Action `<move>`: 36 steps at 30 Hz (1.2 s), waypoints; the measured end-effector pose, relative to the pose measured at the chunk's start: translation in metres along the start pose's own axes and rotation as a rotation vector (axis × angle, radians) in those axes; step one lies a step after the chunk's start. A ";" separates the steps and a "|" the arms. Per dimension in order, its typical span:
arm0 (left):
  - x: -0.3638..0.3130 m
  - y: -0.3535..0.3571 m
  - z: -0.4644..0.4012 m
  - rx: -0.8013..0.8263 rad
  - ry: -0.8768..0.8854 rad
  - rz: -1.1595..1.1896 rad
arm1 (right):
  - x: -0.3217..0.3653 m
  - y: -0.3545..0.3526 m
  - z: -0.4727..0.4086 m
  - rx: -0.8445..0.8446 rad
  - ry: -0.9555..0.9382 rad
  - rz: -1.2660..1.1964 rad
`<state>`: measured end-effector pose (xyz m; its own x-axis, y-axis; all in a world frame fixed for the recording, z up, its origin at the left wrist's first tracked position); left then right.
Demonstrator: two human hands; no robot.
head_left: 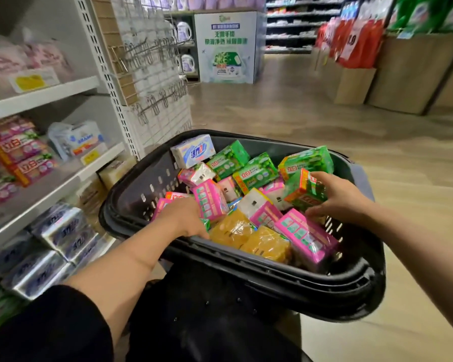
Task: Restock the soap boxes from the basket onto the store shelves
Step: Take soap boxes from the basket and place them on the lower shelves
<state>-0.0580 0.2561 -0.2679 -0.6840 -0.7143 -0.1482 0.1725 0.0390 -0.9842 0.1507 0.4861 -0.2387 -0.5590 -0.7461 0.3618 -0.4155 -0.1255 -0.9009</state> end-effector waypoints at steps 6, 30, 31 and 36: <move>0.007 -0.019 0.009 -0.251 -0.104 0.094 | -0.002 0.006 -0.017 -0.045 0.026 0.212; 0.019 -0.043 0.039 -0.531 -0.183 0.553 | 0.041 -0.019 -0.006 -0.207 -0.036 -0.708; 0.022 -0.046 0.045 -0.586 -0.171 0.644 | 0.049 -0.023 -0.007 -0.201 -0.050 -0.728; 0.059 -0.067 0.084 -0.777 -0.147 1.242 | 0.123 -0.042 -0.012 -0.165 -0.242 -0.742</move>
<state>-0.0501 0.1528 -0.2022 -0.2998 -0.0045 -0.9540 0.1341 0.9899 -0.0468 0.0909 0.4075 -0.1532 0.0689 -0.6293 0.7741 -0.7298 -0.5608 -0.3910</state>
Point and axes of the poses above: each hand's wrist, its own z-axis away from the middle knuckle, its own y-axis out of the palm, x = y × z, the point moved 5 cm from there along -z, towards the middle knuckle, and after that the axes turned 11 degrees about -x, right-handed, at the moved point
